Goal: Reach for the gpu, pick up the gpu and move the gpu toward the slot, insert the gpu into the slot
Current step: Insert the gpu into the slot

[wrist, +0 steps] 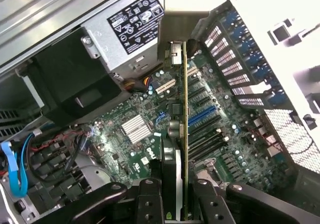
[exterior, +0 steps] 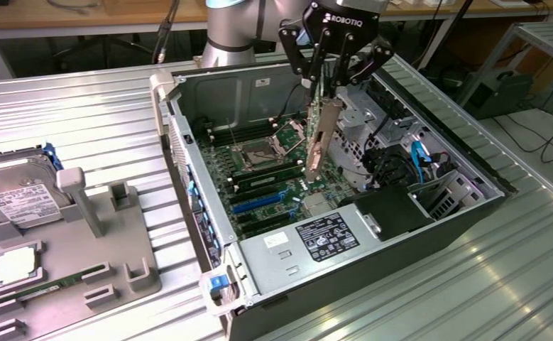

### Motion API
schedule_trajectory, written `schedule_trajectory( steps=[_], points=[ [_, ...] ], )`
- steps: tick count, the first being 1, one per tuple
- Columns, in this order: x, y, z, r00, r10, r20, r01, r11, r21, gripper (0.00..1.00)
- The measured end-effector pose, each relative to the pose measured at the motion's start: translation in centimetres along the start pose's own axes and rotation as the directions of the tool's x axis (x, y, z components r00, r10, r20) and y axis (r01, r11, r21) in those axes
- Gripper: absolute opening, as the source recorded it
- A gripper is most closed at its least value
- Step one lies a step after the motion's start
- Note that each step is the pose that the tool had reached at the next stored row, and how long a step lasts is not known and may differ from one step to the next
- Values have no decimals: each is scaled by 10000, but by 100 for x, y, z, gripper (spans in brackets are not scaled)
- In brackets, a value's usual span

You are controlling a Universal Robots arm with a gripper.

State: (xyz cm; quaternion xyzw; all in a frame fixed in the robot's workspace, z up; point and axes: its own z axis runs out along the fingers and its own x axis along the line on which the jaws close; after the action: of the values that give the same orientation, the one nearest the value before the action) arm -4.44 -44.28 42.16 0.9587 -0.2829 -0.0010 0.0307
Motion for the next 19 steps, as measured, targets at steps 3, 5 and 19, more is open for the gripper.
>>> schedule_trajectory(
  steps=[3,5,19],
  points=[
    [0,-1,12,9988,488,29,-488,9988,-8,28],
    [0,-1,19,9967,813,48,-813,9967,-15,28],
    [-1,-5,77,9496,3130,178,-3129,9498,-79,28]
  ],
)
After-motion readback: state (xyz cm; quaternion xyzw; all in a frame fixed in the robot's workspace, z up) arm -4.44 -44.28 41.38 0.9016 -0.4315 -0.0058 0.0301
